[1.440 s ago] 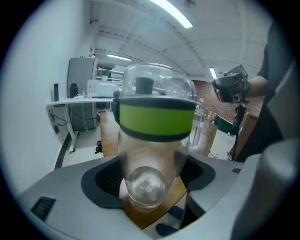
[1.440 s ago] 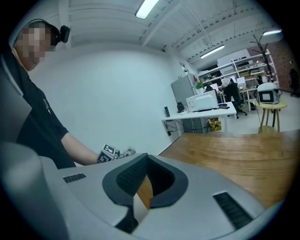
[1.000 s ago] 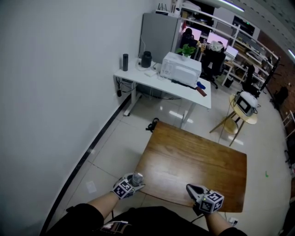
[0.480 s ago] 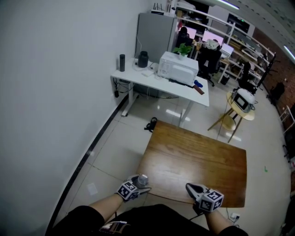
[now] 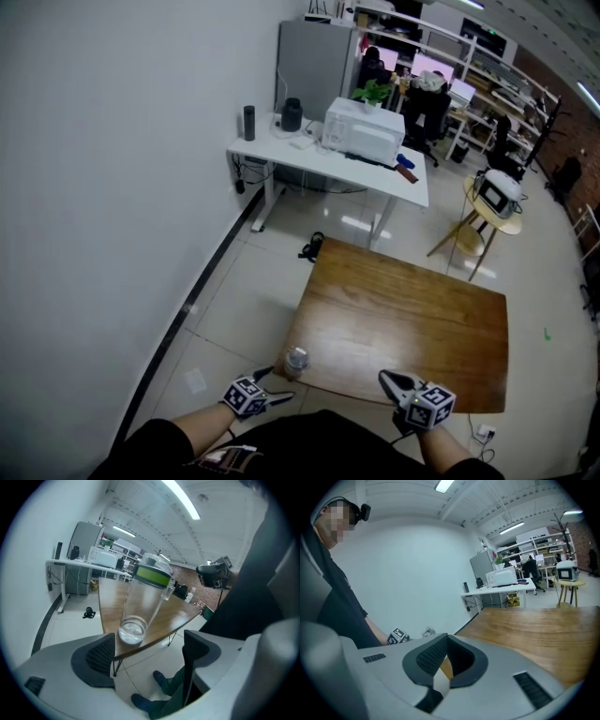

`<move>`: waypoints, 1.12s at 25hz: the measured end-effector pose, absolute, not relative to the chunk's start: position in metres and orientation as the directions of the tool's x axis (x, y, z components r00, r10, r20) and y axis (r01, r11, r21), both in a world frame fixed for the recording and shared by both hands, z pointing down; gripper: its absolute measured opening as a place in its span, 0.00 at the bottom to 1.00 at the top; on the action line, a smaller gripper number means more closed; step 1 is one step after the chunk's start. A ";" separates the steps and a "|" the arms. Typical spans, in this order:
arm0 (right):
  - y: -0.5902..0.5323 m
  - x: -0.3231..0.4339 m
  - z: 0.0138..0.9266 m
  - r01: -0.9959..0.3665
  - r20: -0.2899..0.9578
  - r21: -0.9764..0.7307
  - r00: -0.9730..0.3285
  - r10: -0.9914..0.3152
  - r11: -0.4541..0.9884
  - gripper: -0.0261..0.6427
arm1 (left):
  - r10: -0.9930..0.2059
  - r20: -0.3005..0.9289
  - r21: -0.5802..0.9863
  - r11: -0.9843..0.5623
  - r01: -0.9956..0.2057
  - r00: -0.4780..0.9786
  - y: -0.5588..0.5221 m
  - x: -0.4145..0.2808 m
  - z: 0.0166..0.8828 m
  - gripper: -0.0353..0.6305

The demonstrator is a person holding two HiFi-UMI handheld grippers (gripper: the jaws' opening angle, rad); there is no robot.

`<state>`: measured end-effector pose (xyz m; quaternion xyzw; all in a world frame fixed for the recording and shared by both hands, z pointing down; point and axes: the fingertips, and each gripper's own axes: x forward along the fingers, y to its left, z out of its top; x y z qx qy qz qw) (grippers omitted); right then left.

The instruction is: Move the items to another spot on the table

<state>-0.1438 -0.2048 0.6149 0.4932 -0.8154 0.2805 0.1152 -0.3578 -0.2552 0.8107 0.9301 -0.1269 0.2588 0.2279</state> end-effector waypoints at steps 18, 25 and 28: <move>-0.049 0.057 0.575 -0.755 0.254 -0.434 -0.626 -0.737 0.492 0.05 | 0.060 0.100 0.483 -0.876 0.005 0.993 -0.078 -0.082 0.628 0.06; -0.007 0.093 0.567 -0.714 0.178 -0.532 -0.620 -0.764 0.456 0.05 | 0.193 0.145 0.438 -0.892 0.112 0.970 -0.028 0.002 0.590 0.06; -0.009 0.091 0.571 -0.737 0.187 -0.527 -0.586 -0.788 0.423 0.04 | 0.209 0.112 0.457 -0.879 0.137 0.971 -0.037 0.009 0.573 0.06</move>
